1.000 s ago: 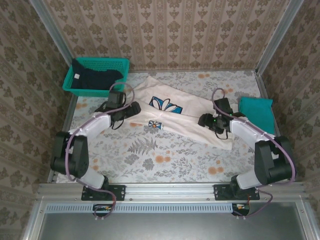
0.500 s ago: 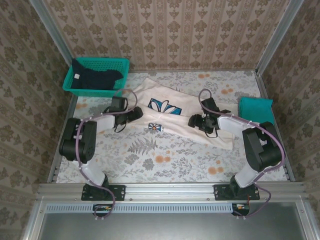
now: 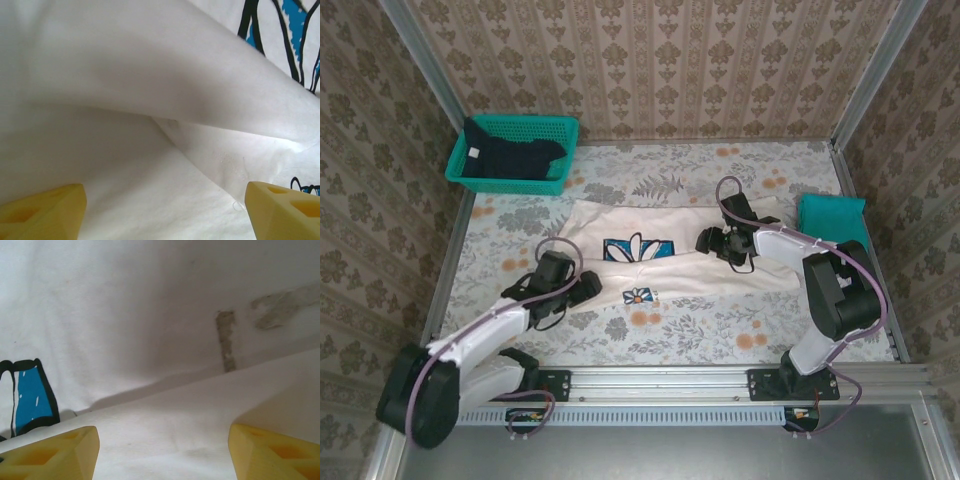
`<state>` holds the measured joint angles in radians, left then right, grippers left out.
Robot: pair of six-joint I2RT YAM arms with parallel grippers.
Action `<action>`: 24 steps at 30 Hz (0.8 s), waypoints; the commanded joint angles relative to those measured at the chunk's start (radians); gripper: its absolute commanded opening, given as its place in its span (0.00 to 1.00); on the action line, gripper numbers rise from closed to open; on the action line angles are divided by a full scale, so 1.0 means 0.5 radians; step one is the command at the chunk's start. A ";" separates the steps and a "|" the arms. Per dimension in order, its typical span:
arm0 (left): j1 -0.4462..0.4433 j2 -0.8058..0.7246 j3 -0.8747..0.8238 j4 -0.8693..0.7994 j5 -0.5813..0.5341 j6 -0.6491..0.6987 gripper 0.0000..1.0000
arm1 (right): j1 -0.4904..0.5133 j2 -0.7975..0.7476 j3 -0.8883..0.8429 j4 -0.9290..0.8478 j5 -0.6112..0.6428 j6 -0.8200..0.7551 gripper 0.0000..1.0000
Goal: Fold and stack the t-shirts
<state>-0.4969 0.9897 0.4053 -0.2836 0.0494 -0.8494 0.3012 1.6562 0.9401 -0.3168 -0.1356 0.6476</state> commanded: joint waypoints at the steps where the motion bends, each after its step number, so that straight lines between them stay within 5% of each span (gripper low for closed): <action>1: 0.068 -0.147 0.143 -0.222 -0.216 0.209 0.88 | -0.004 -0.024 0.013 -0.010 -0.006 -0.041 0.69; 6: 0.500 0.179 0.490 -0.007 0.007 0.828 0.92 | -0.004 -0.052 0.024 0.010 -0.017 -0.059 0.70; 10: 0.622 0.619 0.849 0.056 0.038 1.195 0.92 | -0.004 -0.067 0.016 0.063 -0.065 -0.057 0.70; 15: 0.672 1.038 1.165 0.176 0.210 1.292 0.88 | 0.131 -0.005 0.111 0.147 -0.168 -0.029 0.70; 24: 0.752 1.345 1.378 0.171 0.385 1.207 0.87 | 0.862 0.443 0.647 0.264 -0.324 -0.165 0.70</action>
<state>-0.1452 1.6680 1.0828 -0.2096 0.1947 -0.2497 0.6415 1.8015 1.1915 -0.2024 -0.2443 0.6064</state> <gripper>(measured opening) 0.875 0.696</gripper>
